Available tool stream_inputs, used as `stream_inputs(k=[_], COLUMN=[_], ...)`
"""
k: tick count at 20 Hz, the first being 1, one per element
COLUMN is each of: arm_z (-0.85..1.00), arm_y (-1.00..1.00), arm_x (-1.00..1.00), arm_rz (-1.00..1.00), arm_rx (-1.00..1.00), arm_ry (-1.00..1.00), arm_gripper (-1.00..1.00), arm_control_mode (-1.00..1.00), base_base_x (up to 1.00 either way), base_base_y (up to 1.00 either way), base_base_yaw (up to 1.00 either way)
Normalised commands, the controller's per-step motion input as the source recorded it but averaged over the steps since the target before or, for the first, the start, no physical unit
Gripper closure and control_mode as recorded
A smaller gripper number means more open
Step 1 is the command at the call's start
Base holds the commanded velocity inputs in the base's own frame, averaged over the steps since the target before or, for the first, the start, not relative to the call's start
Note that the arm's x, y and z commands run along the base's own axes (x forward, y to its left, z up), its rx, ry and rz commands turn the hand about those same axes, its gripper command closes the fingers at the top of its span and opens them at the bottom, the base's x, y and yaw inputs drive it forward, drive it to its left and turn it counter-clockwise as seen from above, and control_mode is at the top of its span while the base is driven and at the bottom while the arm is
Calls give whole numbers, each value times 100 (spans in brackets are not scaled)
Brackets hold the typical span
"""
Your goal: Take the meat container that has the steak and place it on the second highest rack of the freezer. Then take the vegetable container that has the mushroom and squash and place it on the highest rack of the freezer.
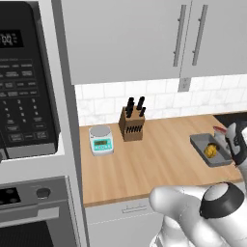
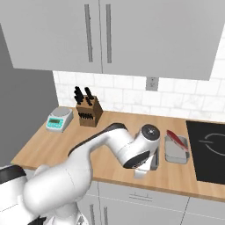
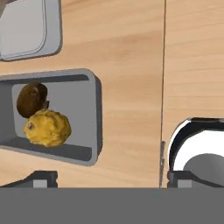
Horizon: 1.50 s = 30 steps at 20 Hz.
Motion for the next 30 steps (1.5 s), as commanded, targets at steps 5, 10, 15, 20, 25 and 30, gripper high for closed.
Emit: stream_inputs(k=[5, 10, 15, 20, 25, 30], arm_z=[-38, -28, -38, -25, -28, -14], arm_y=[-25, -10, -3, 0, 0, 0], arm_x=[38, 1, 9, 19, 26, 32], arm_rz=[2, 1, 0, 0, 0, 0], arm_rx=[8, 1, 0, 0, 1, 1], arm_ry=[11, 0, 0, 0, 0, 0], arm_gripper=[-100, -100, -100, -100, -100, -100], arm_control_mode=[-100, -100, -100, -100, -100, -100], base_base_x=[0, 0, 0, 0, 0, 0], base_base_y=[0, 0, 0, 0, 0, 0], base_base_yaw=[0, 0, 0, 0, 0, 0])
